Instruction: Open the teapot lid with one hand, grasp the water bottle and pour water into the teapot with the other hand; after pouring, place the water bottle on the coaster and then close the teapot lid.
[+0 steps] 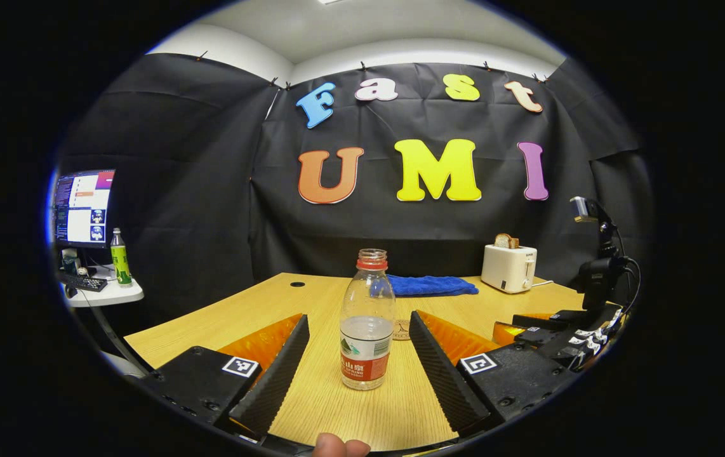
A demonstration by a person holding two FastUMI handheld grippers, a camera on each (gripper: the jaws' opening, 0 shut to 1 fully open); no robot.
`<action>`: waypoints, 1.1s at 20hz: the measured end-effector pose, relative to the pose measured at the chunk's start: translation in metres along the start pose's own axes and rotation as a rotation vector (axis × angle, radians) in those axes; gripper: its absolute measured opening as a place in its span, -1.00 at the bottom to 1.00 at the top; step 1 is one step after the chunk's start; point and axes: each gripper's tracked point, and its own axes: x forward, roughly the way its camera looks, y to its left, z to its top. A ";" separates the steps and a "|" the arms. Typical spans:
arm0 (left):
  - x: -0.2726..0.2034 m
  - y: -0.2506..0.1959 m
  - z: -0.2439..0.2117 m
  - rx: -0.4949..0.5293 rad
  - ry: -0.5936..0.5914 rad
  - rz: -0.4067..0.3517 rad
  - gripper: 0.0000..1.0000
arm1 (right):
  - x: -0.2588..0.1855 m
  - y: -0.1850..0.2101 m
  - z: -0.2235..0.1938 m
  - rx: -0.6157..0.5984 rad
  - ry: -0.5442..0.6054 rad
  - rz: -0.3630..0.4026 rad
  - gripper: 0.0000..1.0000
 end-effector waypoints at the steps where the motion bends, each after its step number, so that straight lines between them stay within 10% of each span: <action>1: 0.001 0.000 0.000 0.000 0.001 0.000 0.98 | 0.001 -0.001 0.000 -0.006 0.001 0.000 -0.30; 3: 0.001 0.001 -0.001 0.000 0.002 0.000 0.98 | -0.004 -0.004 -0.002 -0.012 0.007 -0.023 -0.10; 5: 0.002 0.001 -0.003 0.002 0.004 0.000 0.98 | 0.001 -0.006 -0.003 -0.010 0.006 -0.026 -0.75; 9: 0.004 0.002 -0.007 -0.001 0.013 -0.002 0.99 | 0.002 -0.003 -0.002 -0.001 0.004 -0.004 -0.99; 22: 0.036 -0.010 -0.069 -0.050 0.173 -0.070 0.99 | -0.012 -0.007 0.028 0.003 -0.056 0.034 -1.00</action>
